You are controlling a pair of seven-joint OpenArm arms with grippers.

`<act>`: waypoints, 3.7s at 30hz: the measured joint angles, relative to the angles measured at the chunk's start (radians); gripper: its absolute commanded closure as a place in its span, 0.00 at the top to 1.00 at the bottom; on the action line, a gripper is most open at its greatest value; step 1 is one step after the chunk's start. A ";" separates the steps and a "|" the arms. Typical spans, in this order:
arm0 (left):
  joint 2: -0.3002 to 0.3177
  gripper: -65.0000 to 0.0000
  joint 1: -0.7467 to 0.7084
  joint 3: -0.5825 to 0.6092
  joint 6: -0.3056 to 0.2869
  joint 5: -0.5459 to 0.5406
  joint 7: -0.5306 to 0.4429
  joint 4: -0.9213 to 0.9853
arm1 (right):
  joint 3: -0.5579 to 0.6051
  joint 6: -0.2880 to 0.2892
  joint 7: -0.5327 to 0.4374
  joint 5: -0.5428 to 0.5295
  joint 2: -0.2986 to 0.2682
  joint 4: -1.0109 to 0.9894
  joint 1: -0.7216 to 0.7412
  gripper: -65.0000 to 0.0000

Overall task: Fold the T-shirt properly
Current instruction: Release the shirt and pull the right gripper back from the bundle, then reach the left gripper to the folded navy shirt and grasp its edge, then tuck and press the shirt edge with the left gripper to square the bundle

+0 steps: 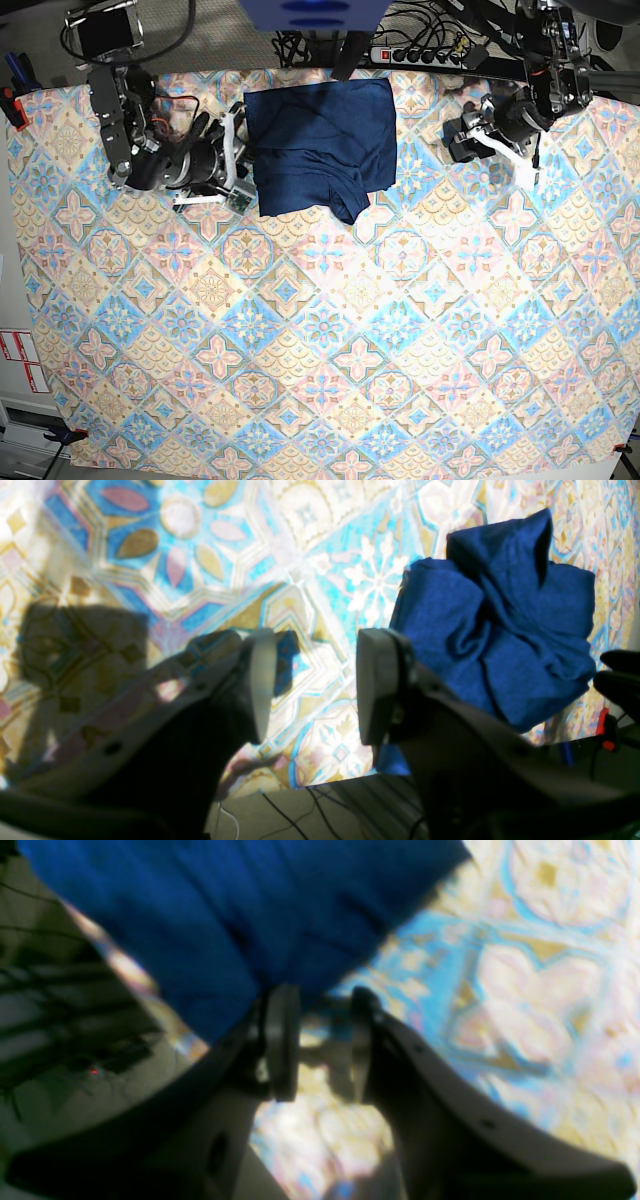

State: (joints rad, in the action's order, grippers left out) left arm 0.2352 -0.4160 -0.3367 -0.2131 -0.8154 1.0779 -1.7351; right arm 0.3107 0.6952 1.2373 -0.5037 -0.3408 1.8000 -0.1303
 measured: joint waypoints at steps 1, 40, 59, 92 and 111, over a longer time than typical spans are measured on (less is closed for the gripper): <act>0.000 0.39 0.001 0.000 0.000 0.000 -0.001 0.000 | 0.014 0.000 -0.001 -0.002 0.000 0.000 -0.002 0.27; 0.040 0.40 0.101 0.172 -0.001 0.003 0.014 -0.108 | 0.134 0.001 -0.013 -0.229 -0.035 0.138 0.061 0.15; -0.046 0.40 0.459 0.938 0.004 0.270 0.034 0.050 | -0.534 0.000 -0.043 -0.031 -0.031 0.107 -0.106 0.19; 0.036 0.04 0.352 1.164 0.000 0.725 -0.083 -0.133 | -0.532 0.000 -0.040 -0.027 -0.027 0.032 -0.105 0.19; 0.205 0.02 0.157 1.087 0.000 0.726 -0.075 -0.346 | -0.531 0.000 -0.043 -0.027 -0.026 0.031 -0.101 0.19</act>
State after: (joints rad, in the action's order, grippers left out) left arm 0.4400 -0.2592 0.7502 -0.2131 -0.0898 1.0031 -2.0811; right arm -0.2207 0.6956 1.1942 -0.5308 -0.3664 1.8313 -0.2314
